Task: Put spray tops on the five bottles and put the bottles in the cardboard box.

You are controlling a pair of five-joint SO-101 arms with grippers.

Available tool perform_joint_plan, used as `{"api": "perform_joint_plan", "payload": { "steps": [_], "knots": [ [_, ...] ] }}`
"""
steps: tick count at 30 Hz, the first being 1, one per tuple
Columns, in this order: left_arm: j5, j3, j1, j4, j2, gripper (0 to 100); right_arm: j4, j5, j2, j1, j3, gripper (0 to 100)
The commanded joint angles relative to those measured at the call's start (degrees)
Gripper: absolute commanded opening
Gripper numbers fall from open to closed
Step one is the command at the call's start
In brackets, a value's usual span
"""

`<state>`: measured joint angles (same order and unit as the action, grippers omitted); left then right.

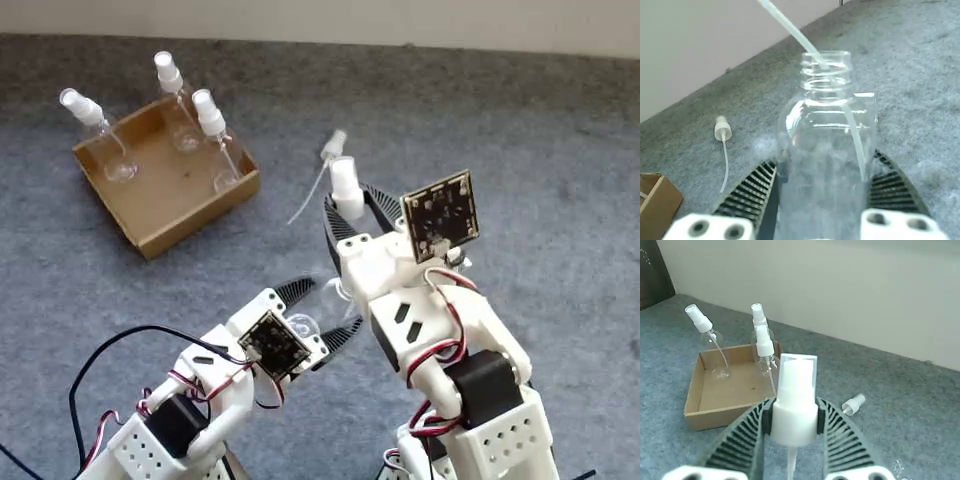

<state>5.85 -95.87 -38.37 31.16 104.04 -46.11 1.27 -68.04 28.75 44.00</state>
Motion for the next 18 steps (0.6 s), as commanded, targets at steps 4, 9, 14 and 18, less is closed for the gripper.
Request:
{"api": "perform_joint_plan", "payload": {
  "steps": [4,9,14,18],
  "knots": [
    [-0.79,-1.19,0.84,-5.89,0.48,9,-2.68,-0.53,-8.84,0.40,3.74,1.3],
    [-0.79,-1.19,0.84,-5.89,0.48,9,-2.77,-0.18,-18.77,0.40,10.33,1.4],
    [-0.88,-1.19,2.07,-5.89,0.48,9,-5.14,0.00,-22.29,0.40,16.75,1.4],
    [-0.88,-1.19,6.64,-5.89,0.48,9,-8.40,0.00,-23.34,0.48,17.98,1.5]
  ]
}}
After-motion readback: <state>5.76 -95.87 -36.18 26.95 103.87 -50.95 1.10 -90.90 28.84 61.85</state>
